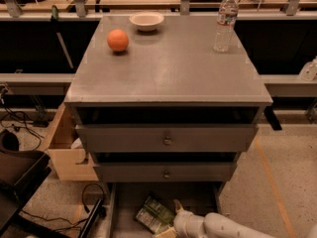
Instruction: Pick green jalapeno chip bag from bottom drawer and place on counter
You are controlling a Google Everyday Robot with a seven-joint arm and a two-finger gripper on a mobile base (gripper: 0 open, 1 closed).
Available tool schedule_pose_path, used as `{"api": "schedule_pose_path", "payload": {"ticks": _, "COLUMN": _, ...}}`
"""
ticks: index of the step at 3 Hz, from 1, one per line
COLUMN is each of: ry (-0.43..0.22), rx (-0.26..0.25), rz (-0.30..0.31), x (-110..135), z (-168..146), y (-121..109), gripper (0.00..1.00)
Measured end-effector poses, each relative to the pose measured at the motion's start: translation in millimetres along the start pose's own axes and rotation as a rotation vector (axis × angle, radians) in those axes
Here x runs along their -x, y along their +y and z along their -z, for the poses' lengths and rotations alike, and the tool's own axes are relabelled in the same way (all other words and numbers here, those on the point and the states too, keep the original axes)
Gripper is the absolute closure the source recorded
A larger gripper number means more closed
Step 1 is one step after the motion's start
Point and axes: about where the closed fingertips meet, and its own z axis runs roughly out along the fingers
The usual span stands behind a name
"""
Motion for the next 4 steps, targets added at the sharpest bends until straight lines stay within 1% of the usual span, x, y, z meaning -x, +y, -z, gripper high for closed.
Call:
{"api": "schedule_pose_path", "payload": {"ticks": 1, "ry": 0.013, "rx": 0.018, "rz": -0.013, "x": -1, "z": -25, "y": -1, "gripper": 0.0}}
{"api": "schedule_pose_path", "payload": {"ticks": 2, "ry": 0.065, "rx": 0.028, "rz": -0.018, "x": -2, "z": -42, "y": -5, "gripper": 0.0}}
{"api": "schedule_pose_path", "payload": {"ticks": 4, "ry": 0.146, "rx": 0.013, "rz": -0.022, "x": -9, "z": -62, "y": -10, "gripper": 0.0}}
